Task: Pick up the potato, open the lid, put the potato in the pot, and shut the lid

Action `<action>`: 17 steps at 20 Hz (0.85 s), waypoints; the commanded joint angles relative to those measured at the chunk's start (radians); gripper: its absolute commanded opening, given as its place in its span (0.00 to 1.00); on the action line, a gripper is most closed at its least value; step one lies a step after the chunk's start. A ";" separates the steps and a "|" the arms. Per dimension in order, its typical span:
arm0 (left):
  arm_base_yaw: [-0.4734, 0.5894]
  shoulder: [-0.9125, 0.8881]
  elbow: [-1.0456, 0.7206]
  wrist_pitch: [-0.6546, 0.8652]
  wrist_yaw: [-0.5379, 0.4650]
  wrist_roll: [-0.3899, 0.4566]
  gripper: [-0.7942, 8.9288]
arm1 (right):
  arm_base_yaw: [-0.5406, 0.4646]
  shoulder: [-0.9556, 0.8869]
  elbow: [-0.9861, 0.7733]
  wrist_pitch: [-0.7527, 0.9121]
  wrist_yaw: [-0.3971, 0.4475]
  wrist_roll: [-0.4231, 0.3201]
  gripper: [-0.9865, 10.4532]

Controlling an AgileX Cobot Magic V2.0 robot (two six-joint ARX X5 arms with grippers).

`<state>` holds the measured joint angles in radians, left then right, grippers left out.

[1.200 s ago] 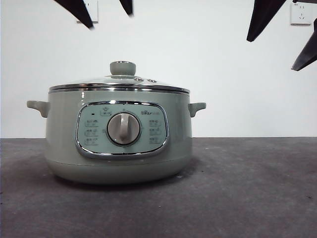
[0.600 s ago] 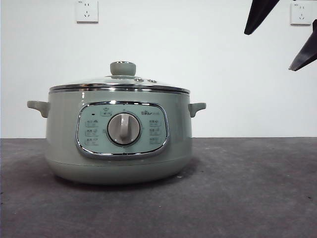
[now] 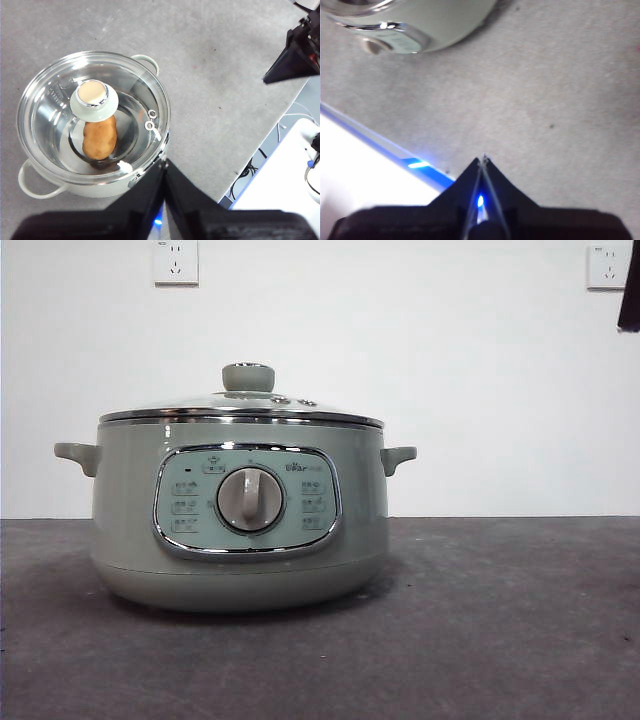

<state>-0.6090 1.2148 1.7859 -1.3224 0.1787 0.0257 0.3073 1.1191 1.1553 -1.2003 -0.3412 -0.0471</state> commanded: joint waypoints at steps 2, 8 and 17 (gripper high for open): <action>0.000 0.012 -0.004 0.002 0.005 0.004 0.08 | -0.001 0.003 -0.008 0.028 0.005 -0.006 0.09; 0.009 0.040 -0.004 0.002 0.002 0.004 0.08 | -0.001 0.003 -0.008 0.125 0.104 -0.006 0.09; 0.413 -0.326 -0.414 0.325 0.005 0.204 0.08 | -0.001 0.004 -0.008 0.391 0.167 -0.006 0.09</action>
<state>-0.2005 0.8986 1.4281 -1.0439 0.1783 0.2066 0.3061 1.1198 1.1553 -0.8158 -0.1772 -0.0494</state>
